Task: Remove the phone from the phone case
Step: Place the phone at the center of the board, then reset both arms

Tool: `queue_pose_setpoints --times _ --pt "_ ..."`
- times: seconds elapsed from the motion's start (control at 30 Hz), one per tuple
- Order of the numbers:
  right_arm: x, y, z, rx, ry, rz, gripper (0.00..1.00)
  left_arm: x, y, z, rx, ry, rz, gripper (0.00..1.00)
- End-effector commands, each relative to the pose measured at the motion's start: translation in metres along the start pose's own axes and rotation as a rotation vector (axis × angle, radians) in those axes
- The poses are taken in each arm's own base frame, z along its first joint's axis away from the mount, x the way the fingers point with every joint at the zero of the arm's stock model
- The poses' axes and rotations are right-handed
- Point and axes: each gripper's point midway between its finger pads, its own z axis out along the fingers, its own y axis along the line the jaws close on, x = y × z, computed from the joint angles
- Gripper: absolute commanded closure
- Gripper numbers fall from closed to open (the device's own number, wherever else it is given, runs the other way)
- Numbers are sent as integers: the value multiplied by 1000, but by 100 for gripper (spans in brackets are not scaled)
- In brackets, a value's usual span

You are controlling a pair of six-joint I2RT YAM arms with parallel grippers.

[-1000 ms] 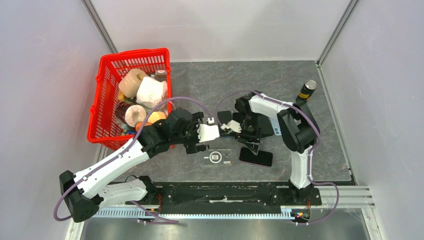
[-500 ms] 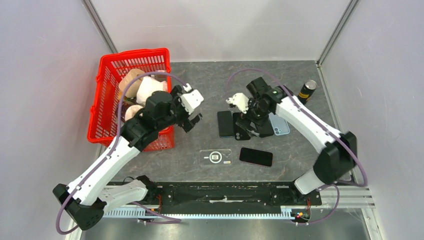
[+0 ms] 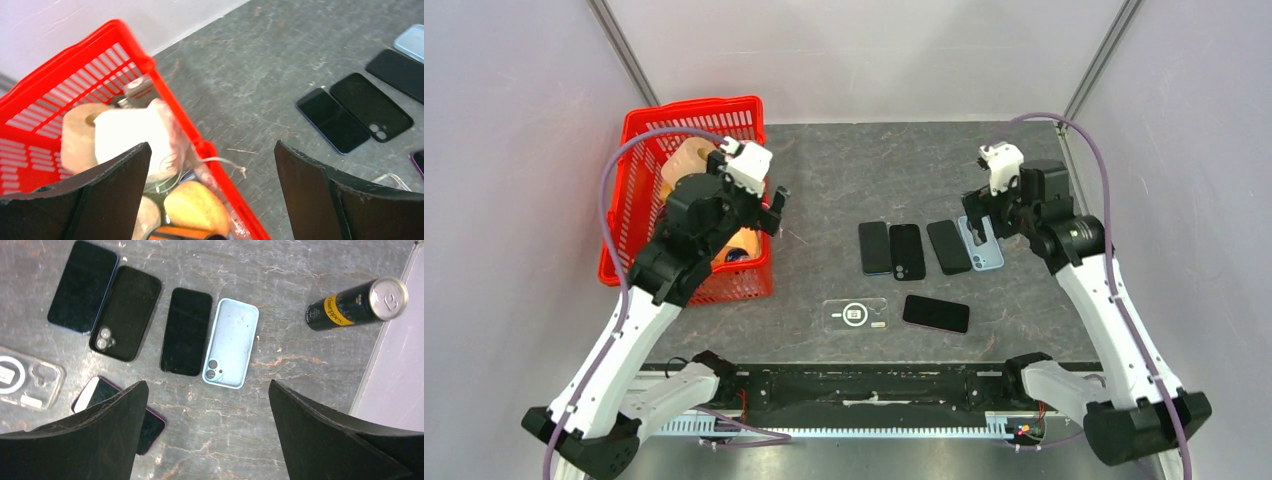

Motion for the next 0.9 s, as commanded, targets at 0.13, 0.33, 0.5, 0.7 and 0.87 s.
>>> queue_pose_setpoints --times 0.13,0.33,0.5,0.7,0.87 --pt "20 -35 -16 232 -178 217 3 13 38 -27 -196 -52 -148 0" --pt "45 -44 -17 298 -224 267 3 43 42 -14 -253 -39 -163 0" --pt "54 -54 -18 350 -213 270 3 69 36 -2 -241 -32 -156 0" --pt "62 -58 -18 371 -179 257 3 78 35 3 -251 -31 -149 0" --pt "64 -60 -15 381 -169 266 3 83 41 8 -298 -16 -187 0"
